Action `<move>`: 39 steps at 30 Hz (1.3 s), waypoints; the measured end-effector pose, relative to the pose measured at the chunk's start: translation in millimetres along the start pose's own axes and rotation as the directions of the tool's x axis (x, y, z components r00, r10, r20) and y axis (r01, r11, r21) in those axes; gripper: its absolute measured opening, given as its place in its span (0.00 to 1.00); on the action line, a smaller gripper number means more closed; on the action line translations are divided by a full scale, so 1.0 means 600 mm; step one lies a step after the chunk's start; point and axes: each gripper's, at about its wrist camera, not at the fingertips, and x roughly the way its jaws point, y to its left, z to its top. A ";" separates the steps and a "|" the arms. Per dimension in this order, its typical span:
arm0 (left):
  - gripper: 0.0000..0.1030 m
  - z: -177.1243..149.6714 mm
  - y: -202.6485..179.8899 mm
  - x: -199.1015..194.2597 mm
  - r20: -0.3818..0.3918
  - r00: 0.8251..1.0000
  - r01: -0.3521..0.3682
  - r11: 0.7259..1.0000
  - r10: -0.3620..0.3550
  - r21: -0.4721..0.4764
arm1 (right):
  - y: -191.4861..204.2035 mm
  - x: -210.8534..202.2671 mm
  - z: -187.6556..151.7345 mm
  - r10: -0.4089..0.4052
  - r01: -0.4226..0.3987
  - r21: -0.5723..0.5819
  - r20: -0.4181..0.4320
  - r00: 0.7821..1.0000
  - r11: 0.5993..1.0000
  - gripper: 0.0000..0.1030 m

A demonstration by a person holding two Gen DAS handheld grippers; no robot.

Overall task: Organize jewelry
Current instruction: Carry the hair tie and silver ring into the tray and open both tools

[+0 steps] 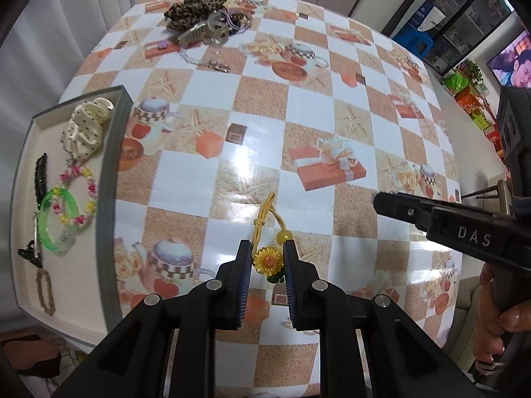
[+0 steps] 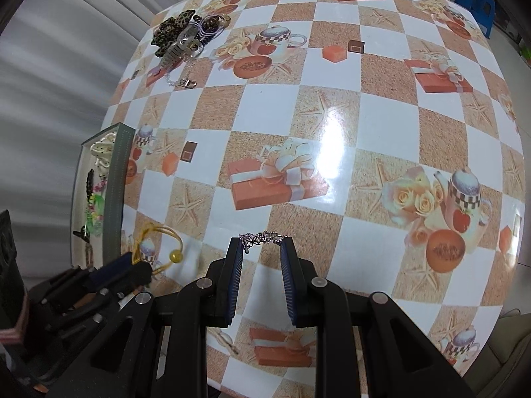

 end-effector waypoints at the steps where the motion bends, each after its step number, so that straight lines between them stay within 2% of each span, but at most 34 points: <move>1: 0.24 0.000 0.003 -0.004 0.001 1.000 0.001 1.000 -0.001 0.002 | 0.001 -0.003 -0.002 -0.001 0.001 0.004 0.002 1.000 1.000 0.24; 11: 0.24 0.010 0.044 -0.045 0.016 1.000 0.022 0.998 -0.023 0.058 | 0.032 -0.031 -0.008 -0.022 0.020 0.048 0.049 0.999 0.999 0.24; 18: 0.24 0.014 0.093 -0.075 0.031 0.999 0.031 0.995 -0.034 0.094 | 0.086 -0.043 -0.006 -0.034 0.028 0.071 0.086 0.996 0.997 0.24; 28: 0.24 0.010 0.159 -0.104 0.056 0.998 0.031 0.997 -0.035 0.067 | 0.174 -0.032 0.000 -0.020 0.018 0.032 0.088 0.996 0.999 0.24; 39: 0.24 -0.022 0.246 -0.124 0.070 0.997 0.016 1.000 -0.015 -0.026 | 0.267 -0.015 0.007 -0.001 0.005 -0.057 0.068 0.998 0.998 0.24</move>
